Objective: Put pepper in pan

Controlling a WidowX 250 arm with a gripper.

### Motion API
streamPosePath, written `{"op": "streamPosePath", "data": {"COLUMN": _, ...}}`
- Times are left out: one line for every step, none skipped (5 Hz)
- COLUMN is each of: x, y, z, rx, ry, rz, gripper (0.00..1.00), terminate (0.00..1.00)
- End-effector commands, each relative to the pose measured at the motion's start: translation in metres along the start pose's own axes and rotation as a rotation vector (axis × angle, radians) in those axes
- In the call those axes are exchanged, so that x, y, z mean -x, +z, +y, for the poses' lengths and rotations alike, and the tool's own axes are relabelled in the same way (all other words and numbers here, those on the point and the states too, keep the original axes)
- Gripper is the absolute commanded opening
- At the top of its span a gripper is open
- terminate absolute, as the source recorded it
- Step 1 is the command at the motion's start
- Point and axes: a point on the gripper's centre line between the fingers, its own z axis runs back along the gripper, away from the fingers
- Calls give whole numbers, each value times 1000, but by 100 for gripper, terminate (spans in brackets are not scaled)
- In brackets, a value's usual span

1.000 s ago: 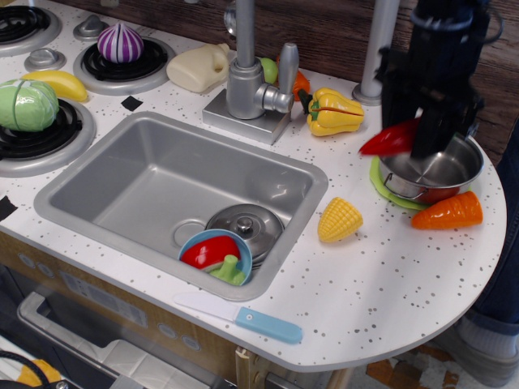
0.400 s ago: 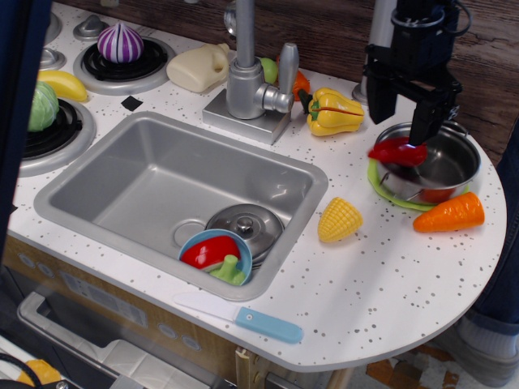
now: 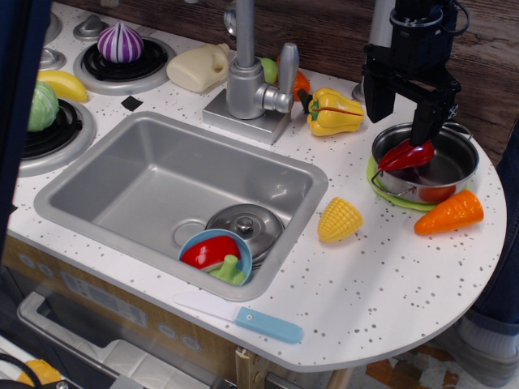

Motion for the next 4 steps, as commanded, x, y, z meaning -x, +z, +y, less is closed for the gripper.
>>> {"op": "streamPosePath", "data": {"x": -9, "y": 20, "z": 2, "rx": -13, "ry": 13, "rz": -59, "gripper": 100, "terminate": 0}}
{"op": "streamPosePath", "data": {"x": -9, "y": 20, "z": 2, "rx": -13, "ry": 13, "rz": -59, "gripper": 100, "terminate": 0}}
{"op": "streamPosePath", "data": {"x": -9, "y": 20, "z": 2, "rx": -13, "ry": 13, "rz": -59, "gripper": 100, "terminate": 0}}
{"op": "streamPosePath", "data": {"x": -9, "y": 20, "z": 2, "rx": -13, "ry": 13, "rz": -59, "gripper": 100, "terminate": 100}}
